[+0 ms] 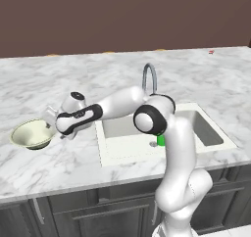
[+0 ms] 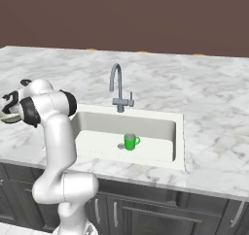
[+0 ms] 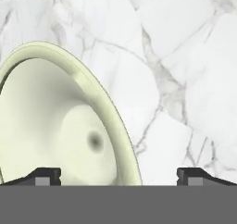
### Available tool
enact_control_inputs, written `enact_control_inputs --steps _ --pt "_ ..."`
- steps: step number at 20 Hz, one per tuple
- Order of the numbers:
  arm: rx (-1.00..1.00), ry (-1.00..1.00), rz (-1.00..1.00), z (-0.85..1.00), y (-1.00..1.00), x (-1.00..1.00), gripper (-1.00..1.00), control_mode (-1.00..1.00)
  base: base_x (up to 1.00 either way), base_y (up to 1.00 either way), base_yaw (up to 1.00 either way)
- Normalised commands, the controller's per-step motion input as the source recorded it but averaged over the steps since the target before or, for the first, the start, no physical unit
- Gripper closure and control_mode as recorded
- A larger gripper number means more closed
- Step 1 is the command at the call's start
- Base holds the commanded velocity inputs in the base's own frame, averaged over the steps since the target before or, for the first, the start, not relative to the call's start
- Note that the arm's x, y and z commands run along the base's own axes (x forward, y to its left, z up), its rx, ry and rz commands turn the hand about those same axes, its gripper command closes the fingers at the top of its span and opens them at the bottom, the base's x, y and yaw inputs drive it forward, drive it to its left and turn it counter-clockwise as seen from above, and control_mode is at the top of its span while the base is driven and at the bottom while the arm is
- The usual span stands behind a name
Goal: Pick the mug and place it in the sink. Pick the bowl and place it in the open cabinet and then close the cabinet.
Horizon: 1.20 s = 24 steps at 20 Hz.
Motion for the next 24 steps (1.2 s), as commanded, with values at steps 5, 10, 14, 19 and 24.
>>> enact_control_inputs --steps 5,10,14,19,24 --pt "0.00 0.00 0.00 -0.11 0.20 0.04 -1.00 -1.00 0.00 0.00 0.00" --pt "0.00 0.00 0.00 -0.13 0.02 0.00 1.00 -1.00 0.00 0.00 0.00" --pt "0.00 -0.01 0.00 0.00 0.00 0.00 1.00 -1.00 0.00 0.00 0.00" --pt "0.00 0.00 0.00 0.00 0.00 0.00 1.00 -1.00 0.00 0.00 0.00" --pt "0.00 0.00 0.00 0.00 -0.02 0.00 1.00 -1.00 0.00 0.00 0.00"
